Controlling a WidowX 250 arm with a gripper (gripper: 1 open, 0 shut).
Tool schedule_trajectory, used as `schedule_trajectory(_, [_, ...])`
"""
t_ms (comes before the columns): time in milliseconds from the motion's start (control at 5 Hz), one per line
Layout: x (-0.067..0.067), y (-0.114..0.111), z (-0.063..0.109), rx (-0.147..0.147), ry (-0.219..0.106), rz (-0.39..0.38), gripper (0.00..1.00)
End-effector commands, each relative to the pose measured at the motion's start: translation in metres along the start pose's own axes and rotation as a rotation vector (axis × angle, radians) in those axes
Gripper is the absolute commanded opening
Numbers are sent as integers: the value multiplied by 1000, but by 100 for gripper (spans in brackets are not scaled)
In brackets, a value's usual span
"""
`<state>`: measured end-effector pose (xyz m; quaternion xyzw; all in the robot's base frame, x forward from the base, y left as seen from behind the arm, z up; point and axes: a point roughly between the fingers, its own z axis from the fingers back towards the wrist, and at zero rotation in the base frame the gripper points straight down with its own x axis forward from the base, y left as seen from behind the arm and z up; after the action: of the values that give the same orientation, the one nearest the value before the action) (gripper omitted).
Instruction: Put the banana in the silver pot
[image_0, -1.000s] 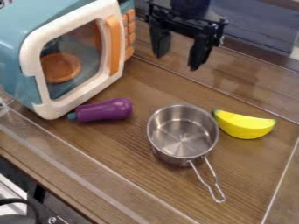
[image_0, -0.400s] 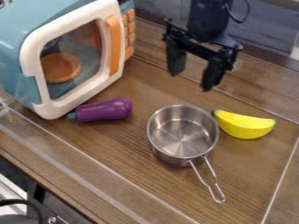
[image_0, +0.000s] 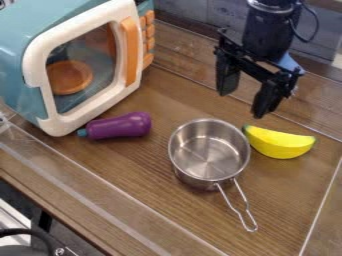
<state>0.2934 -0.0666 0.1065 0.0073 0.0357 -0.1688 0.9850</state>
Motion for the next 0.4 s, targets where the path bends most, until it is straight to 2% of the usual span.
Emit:
schedule_trajectory(0, [6,-7,6,19,-37,-59,100])
schedule_trajectory(200, [12,-12,2,30,-42,-101,100])
